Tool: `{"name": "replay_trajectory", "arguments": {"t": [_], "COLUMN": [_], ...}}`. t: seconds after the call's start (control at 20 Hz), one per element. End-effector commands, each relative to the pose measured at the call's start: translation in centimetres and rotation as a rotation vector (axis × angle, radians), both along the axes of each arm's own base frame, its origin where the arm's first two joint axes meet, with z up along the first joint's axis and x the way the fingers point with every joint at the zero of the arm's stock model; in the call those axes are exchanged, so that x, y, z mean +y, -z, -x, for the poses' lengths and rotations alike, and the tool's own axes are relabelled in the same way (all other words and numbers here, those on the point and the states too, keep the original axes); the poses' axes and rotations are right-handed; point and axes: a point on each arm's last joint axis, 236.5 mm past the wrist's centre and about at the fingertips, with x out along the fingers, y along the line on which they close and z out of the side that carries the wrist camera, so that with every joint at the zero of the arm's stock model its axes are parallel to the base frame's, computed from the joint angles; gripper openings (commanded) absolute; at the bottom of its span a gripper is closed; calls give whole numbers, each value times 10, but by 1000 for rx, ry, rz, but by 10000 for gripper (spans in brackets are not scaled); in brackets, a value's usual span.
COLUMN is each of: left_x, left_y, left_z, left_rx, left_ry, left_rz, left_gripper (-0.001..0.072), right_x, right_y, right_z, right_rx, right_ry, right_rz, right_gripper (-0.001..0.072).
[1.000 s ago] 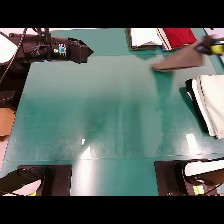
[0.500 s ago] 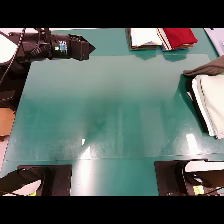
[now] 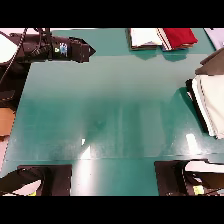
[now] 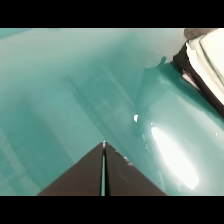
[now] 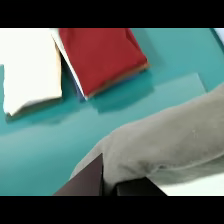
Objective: Fold the shirts.
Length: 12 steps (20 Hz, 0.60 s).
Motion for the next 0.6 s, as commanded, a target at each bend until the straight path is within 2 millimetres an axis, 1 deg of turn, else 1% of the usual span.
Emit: {"name": "replay_trajectory", "arguments": {"t": [0.0,0.15,0.2,0.3,0.35,0.5,0.55], "left_x": [0,0,0,0,0,0,0], "left_y": [6,7,7,6,6,7,7], "left_z": [5,5,5,4,5,5,5], "left_rx": [19,19,19,14,8,6,7], "left_ry": [17,17,17,19,23,25,26], "left_rz": [-21,-24,-24,-26,-32,-35,-35], "left_gripper": [32,31,31,31,31,32,32], "right_x": [-5,-36,-44,-54,-56,-50,-49], "right_y": [23,64,80,114,132,180,194], "right_z": [35,79,97,130,146,183,195], "right_rx": [142,311,367,468,515,606,628], "right_ry": [-23,102,147,216,241,286,303], "right_rz": [4,26,25,1,-26,-139,-178], "right_gripper": [18,18,18,18,19,26,78]}}
